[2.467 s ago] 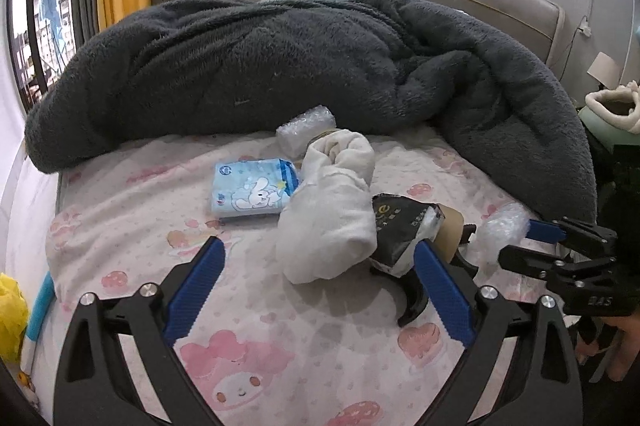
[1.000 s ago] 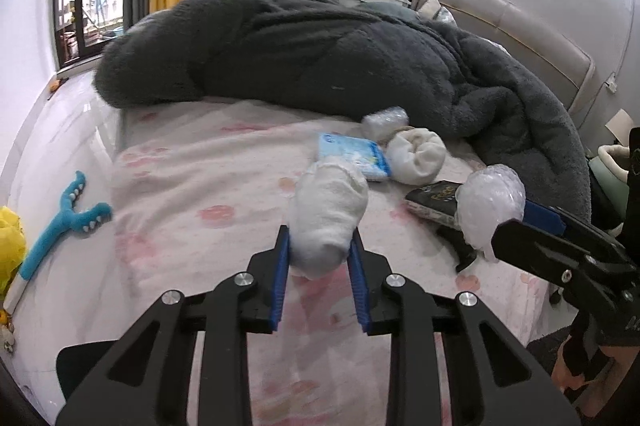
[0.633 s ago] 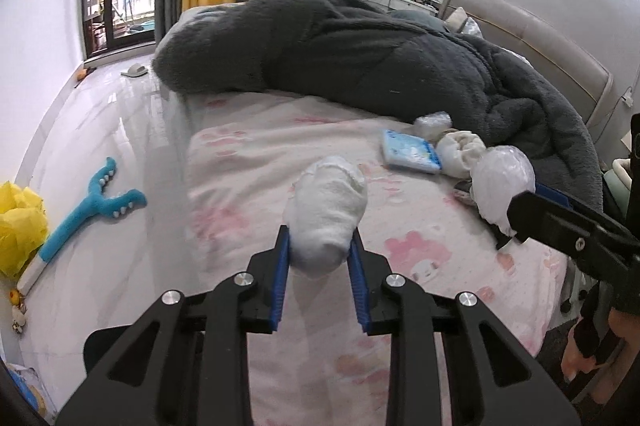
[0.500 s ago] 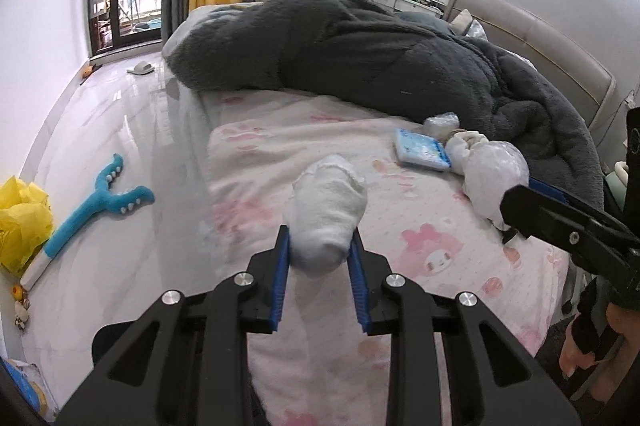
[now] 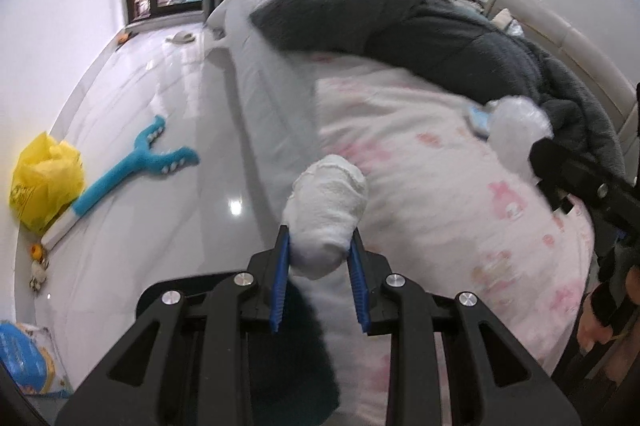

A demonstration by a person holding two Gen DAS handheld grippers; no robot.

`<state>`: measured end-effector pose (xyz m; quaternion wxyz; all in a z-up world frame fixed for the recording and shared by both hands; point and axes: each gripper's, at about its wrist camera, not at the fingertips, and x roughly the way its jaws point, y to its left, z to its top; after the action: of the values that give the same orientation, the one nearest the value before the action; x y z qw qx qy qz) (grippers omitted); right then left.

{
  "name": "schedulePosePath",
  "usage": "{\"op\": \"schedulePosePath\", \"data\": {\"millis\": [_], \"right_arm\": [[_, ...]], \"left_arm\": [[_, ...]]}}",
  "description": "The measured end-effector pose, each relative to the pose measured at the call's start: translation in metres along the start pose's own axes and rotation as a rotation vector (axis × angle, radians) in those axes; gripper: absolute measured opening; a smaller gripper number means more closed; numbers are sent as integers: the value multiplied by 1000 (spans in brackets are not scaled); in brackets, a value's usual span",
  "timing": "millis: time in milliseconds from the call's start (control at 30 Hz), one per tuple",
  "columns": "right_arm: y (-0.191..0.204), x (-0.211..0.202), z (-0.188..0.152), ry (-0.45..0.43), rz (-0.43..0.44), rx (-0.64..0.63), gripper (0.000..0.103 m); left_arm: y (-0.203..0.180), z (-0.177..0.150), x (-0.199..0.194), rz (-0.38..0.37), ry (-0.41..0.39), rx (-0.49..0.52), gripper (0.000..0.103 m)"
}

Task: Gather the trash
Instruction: 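Carry both items over the teal bin and open both grippers to drop them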

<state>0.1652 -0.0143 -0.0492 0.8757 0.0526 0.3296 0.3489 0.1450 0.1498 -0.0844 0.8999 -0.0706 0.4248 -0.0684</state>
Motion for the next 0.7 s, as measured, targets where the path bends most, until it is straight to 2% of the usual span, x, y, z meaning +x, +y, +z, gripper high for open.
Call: {"op": "schedulePosePath", "data": {"millis": [133,267,433,700], "right_arm": [[14,18,-4,30,32,-3,66],[28,33,-10,69,66,-10,66],[50,49,-17,109,90,-49,66],[71,78,-25,181,122,-72,66]], "left_arm": [[21,-14,10,61,79,-4,30],[40,-30,19,85,164,-30,30],[62,-51,29,81,267,-78,30],[97,-77,34,77,382,-164,32]]}}
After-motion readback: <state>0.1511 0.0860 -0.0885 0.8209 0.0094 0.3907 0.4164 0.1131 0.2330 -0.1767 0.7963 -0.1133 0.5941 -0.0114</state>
